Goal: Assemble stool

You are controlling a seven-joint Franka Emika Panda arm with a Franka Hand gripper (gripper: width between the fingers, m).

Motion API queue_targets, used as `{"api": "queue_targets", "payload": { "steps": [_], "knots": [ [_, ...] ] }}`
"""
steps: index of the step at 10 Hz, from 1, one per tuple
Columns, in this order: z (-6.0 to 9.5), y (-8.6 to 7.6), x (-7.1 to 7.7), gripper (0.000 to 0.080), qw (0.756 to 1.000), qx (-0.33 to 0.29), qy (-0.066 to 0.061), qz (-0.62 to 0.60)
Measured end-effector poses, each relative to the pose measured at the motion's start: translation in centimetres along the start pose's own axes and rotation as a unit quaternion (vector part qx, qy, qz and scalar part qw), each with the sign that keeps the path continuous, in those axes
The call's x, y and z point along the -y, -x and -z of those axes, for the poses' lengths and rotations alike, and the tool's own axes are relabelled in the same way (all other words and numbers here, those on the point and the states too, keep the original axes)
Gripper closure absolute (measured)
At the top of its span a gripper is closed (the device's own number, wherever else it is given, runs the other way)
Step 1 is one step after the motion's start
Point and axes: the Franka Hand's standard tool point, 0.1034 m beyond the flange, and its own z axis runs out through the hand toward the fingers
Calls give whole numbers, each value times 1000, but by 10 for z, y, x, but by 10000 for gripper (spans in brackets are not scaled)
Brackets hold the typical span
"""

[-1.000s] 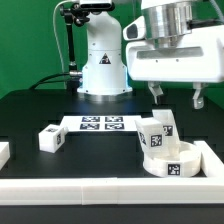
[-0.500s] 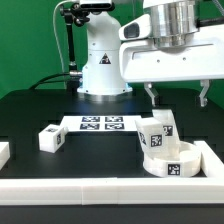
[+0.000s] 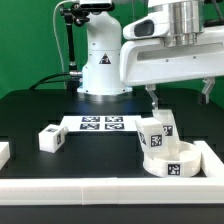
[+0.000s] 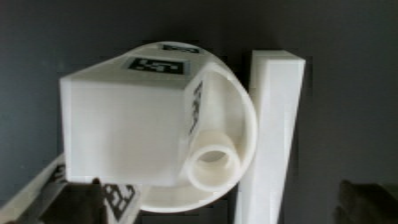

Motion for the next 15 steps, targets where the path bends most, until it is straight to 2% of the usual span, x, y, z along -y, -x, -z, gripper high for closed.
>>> {"api": "queue_targets", "payload": {
  "steps": [2,5,7,10,11,14,15],
  "knots": [
    [0,0,-3,151,997,0,6,82],
    [0,-1,-5,151,990,1,8,144],
    [0,-1,-7,151,978,3,12,209],
    [0,1,-9,151,928,11,26,372],
    [-2,3,-8,151,888,19,31,458],
    [-9,12,-7,151,815,34,37,578],
    [-11,14,-10,151,808,35,38,587]
  ]
}}
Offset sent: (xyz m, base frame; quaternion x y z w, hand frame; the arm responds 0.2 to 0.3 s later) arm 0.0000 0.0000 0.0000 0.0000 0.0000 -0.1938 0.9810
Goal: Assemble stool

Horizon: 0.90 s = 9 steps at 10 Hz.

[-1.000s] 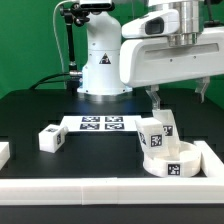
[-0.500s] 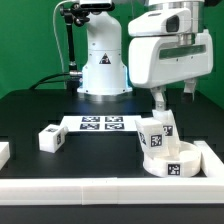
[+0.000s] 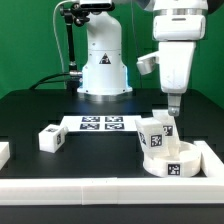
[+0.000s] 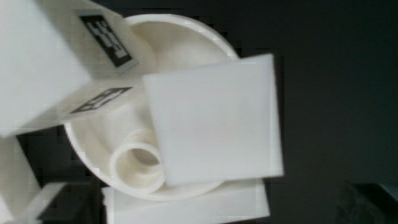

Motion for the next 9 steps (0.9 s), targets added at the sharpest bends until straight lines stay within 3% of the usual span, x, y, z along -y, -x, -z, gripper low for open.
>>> {"api": "queue_targets", "payload": {
  "steps": [5,6,7,8,9],
  "knots": [
    [-6,12,-1,151,998,16,-1,67],
    [-7,12,0,268,998,17,-2,65],
    [-8,12,0,268,998,17,-3,62],
    [-10,12,1,423,998,18,-4,59],
    [-10,12,0,465,998,18,-4,58]
  ]
}}
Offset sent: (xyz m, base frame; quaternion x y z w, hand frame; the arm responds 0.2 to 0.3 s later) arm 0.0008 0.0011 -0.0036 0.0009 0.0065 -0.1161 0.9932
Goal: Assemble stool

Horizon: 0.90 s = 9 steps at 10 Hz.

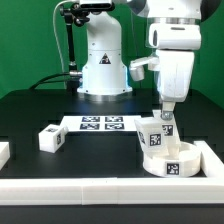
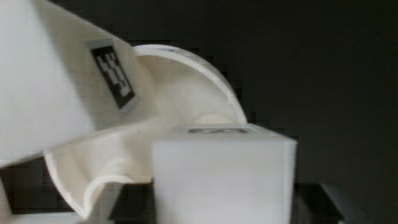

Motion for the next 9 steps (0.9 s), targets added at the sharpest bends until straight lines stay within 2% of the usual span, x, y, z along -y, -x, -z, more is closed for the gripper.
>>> {"api": "queue_targets", "payload": {
  "steps": [5,7,9],
  "knots": [
    [0,0,-1,465,998,0,-1,-57],
    [2,0,-1,463,982,12,-21,-187],
    [1,-1,-1,462,954,18,-32,-298]
  ]
}}
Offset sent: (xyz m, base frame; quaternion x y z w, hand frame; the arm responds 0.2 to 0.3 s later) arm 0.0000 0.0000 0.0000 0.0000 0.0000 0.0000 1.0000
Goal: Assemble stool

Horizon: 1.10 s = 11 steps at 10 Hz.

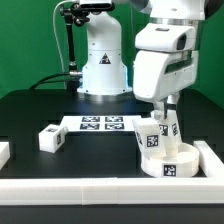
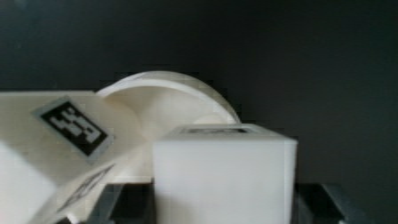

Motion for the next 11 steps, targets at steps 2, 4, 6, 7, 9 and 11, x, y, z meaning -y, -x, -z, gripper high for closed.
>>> {"api": "queue_targets", "payload": {
  "steps": [2,4,6,7,9,11],
  "knots": [
    [0,-1,0,462,996,3,-5,-94],
    [0,-2,1,462,983,1,-7,-182],
    [0,-2,1,462,970,2,-7,-243],
    [0,-3,1,462,959,2,-7,-282],
    [0,-3,2,462,936,2,-9,-352],
    [0,-4,5,462,902,2,-17,-432]
  ]
}}
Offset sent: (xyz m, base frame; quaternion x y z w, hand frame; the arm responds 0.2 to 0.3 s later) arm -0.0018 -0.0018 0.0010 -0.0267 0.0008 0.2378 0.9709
